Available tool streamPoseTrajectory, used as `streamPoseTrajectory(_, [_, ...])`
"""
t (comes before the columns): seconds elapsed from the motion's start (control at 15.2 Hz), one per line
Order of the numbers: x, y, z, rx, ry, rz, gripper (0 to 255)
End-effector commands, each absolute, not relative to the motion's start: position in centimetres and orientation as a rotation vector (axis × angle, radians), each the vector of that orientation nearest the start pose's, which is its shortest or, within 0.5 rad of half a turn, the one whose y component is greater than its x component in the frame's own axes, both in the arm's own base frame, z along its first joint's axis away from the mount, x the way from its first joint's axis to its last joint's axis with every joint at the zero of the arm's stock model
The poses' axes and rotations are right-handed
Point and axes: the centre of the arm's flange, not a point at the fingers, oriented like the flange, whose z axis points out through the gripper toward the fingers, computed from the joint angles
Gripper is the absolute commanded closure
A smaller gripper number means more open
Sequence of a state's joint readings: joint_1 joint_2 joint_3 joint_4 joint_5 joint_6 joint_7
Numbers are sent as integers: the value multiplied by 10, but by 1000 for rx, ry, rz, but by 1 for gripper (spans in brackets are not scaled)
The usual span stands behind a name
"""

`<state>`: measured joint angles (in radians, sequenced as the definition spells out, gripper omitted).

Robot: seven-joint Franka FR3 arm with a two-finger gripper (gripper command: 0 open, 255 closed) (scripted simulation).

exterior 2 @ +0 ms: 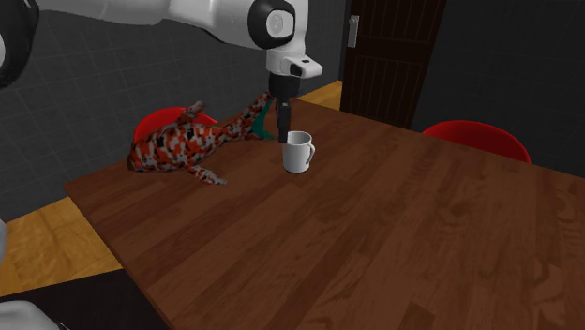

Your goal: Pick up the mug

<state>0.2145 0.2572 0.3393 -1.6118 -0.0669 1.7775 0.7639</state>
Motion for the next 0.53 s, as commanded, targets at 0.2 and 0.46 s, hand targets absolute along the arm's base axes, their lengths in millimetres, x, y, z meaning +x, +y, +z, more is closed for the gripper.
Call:
streamPoseTrajectory(0.2, [587,361,462,-3179,328,104,0])
streamPoseTrajectory(0.46, [603,381,444,-3189,330,99,0])
